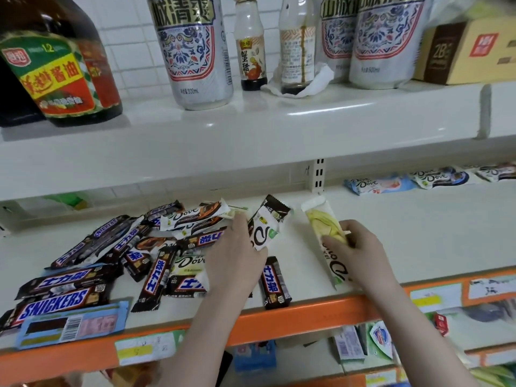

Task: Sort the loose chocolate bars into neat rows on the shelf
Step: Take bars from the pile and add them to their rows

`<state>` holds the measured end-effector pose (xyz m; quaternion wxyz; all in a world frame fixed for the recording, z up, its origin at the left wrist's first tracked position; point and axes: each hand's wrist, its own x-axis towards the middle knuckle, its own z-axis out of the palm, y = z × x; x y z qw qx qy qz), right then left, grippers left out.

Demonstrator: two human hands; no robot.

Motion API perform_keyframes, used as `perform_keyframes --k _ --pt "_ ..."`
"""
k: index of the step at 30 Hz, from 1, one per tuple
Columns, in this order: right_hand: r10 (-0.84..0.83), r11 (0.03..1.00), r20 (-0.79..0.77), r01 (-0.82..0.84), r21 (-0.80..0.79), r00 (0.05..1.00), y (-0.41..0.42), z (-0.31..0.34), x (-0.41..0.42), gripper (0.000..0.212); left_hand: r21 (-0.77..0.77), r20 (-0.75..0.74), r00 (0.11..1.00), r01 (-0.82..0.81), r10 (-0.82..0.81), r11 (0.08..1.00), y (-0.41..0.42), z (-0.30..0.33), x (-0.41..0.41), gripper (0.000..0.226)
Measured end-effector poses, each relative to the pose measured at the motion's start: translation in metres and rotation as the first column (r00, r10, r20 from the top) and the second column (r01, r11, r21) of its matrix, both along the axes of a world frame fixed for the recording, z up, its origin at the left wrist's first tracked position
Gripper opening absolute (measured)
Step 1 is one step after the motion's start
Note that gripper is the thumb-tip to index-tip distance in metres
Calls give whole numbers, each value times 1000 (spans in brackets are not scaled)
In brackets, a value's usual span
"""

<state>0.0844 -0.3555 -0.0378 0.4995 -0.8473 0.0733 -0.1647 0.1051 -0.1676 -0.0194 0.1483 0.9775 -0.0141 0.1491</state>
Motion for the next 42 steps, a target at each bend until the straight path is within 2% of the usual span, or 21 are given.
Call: perform_keyframes --k 2,8,13,17,24,29,35,38,42 --pt "5 997 40 -8 71 999 -15 0 -4 8 -13 9 1000 -16 16 1000 -8 1 -6 61" --pt "58 984 95 -73 165 994 -85 2 -11 5 -10 33 998 -53 53 999 -71 9 -20 44" --pt "73 979 71 -85 186 995 -191 5 -16 4 -151 40 991 -122 130 981 -160 4 -25 33" --pt "31 976 3 -31 215 1000 -276 10 -17 8 -244 41 989 -127 141 961 -234 1 -26 28" --pt "10 977 -59 3 214 998 -355 9 -7 7 -177 9 998 -53 56 983 -322 -3 -9 28" --pt "-50 950 -91 76 302 995 -396 -1 -9 12 -115 -3 999 37 -38 993 -368 -7 7 29" --pt "-49 915 -94 82 394 994 -476 6 0 8 -65 14 999 53 -53 996 -447 -4 13 29" --pt "-13 921 -94 48 387 996 -533 6 10 9 -90 45 999 18 -14 996 -499 -7 16 34" --pt "41 913 -145 22 407 989 -623 2 20 15 -135 24 999 -37 40 990 -587 -14 16 28"
